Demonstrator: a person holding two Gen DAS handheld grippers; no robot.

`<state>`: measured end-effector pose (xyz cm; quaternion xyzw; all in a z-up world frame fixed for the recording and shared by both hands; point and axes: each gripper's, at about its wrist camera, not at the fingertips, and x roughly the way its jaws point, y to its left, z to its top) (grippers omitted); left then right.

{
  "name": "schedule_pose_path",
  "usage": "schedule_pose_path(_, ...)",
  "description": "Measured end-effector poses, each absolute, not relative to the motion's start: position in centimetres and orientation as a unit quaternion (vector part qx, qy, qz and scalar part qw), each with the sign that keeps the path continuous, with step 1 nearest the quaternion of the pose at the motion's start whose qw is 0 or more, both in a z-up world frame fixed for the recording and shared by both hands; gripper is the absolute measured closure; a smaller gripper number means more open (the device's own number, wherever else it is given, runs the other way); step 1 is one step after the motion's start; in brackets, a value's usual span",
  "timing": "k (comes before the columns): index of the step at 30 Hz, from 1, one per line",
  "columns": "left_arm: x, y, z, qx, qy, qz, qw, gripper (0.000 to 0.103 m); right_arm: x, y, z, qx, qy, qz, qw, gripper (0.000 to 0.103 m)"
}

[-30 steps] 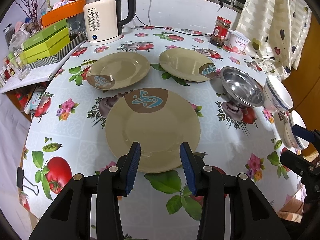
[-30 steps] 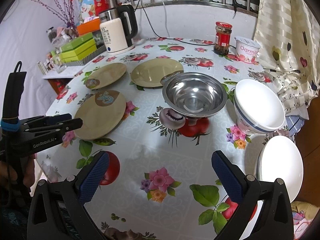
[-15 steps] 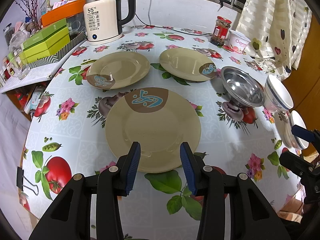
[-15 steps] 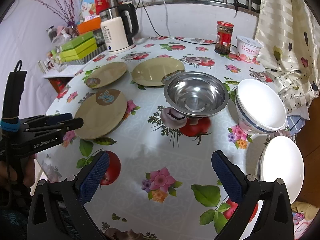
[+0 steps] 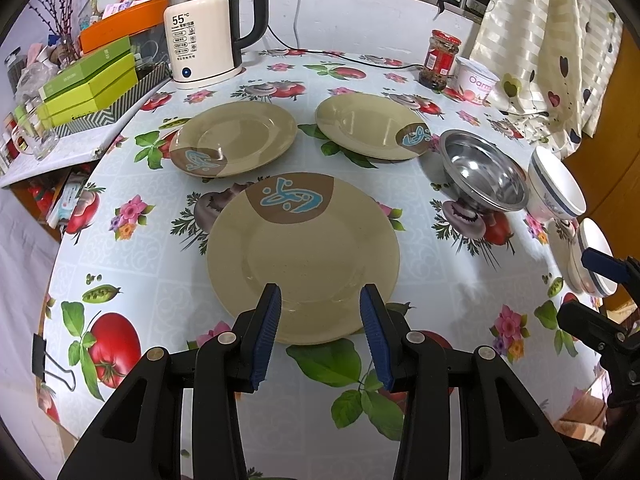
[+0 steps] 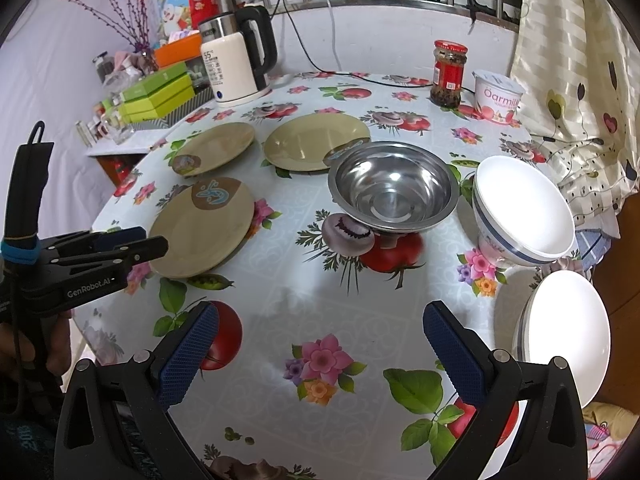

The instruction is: Organize plates and bowls

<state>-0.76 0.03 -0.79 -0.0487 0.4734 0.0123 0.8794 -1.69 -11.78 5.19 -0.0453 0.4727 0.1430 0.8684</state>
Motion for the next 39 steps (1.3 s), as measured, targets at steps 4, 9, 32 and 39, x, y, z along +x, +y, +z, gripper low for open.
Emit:
schedule_pose_path(4,-0.8,0.0,-0.8,-0.049,0.473,0.013,0.879,0.061,-1.7,-11.7,5.2,-0.045,0.473,0.143,0.868,0.000)
schedule_pose_path(9,-0.8,0.0,-0.9,-0.047,0.473,0.013,0.880,0.061,-1.7,-11.7,5.2,-0.046,0.473,0.143,0.868,0.000)
schedule_pose_path(32,0.7,4.9,-1.0,-0.095,0.462,0.043,0.881,0.061,1.5,-8.8,5.7,-0.054,0.466,0.176,0.866,0.000)
schedule_pose_path(39,1.8,6.7,-1.3,-0.109,0.462,0.060,0.878,0.061,3.8,-7.1,5.6,-0.052,0.472,0.191,0.859,0.001)
